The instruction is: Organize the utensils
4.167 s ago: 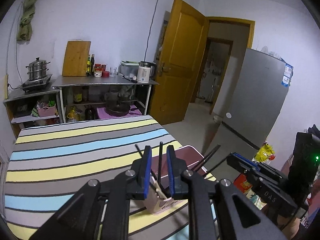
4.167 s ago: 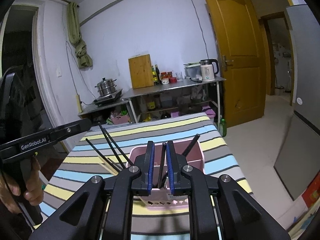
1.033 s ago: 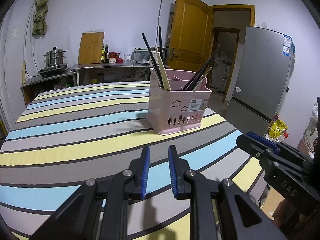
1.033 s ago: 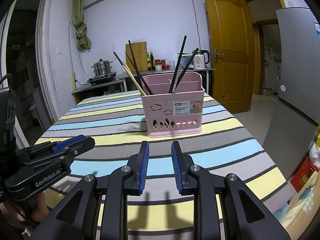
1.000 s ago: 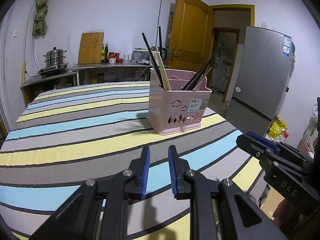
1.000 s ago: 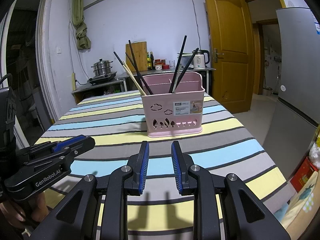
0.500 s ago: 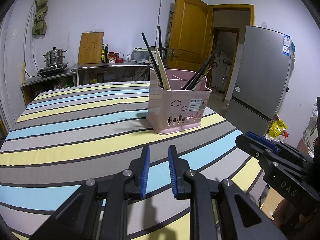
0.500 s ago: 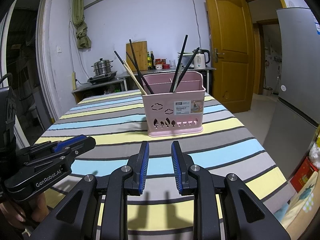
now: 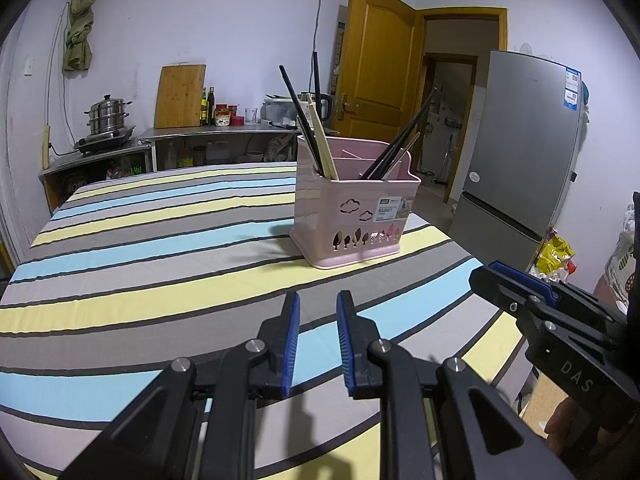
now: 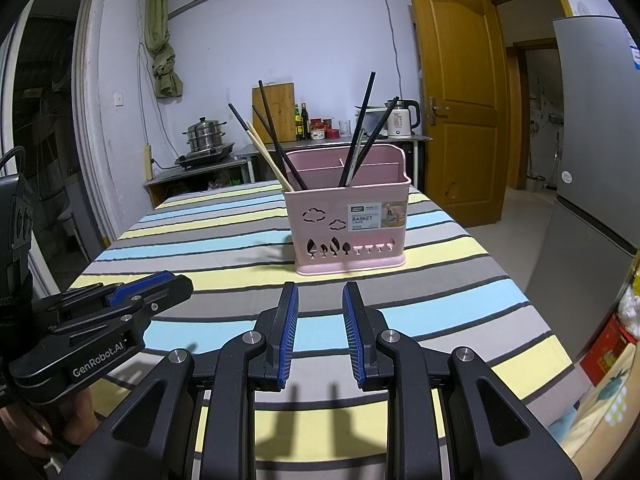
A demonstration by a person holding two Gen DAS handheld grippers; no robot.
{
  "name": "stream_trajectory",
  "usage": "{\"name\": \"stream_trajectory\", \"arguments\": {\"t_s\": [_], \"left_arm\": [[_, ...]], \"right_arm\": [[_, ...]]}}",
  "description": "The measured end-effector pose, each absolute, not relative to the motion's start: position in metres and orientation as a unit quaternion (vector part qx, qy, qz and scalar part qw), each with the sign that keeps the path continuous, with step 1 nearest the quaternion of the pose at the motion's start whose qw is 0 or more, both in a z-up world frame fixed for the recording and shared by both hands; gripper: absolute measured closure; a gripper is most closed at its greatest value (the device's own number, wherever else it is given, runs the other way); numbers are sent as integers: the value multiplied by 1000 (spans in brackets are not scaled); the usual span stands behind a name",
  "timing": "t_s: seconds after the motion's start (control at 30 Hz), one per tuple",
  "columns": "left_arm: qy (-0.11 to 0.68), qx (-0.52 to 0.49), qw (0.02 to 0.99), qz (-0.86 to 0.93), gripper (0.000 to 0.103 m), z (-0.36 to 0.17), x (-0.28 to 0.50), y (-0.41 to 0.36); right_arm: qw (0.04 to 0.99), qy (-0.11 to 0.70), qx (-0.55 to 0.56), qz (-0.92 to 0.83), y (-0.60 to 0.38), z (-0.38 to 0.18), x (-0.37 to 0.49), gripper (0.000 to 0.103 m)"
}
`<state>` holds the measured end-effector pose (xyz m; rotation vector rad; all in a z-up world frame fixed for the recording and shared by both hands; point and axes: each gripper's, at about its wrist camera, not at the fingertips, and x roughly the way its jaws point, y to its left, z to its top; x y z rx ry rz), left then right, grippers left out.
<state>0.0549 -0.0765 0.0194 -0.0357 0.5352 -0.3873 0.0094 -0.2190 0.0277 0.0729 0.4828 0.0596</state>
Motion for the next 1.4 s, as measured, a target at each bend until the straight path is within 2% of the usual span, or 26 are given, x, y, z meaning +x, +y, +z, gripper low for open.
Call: {"name": "stream_trajectory", "arguments": {"t_s": [1.4], "left_arm": [[270, -1, 942, -198, 83, 16, 54, -77]], "right_arm": [[970, 240, 35, 29, -221, 29, 11, 79]]}}
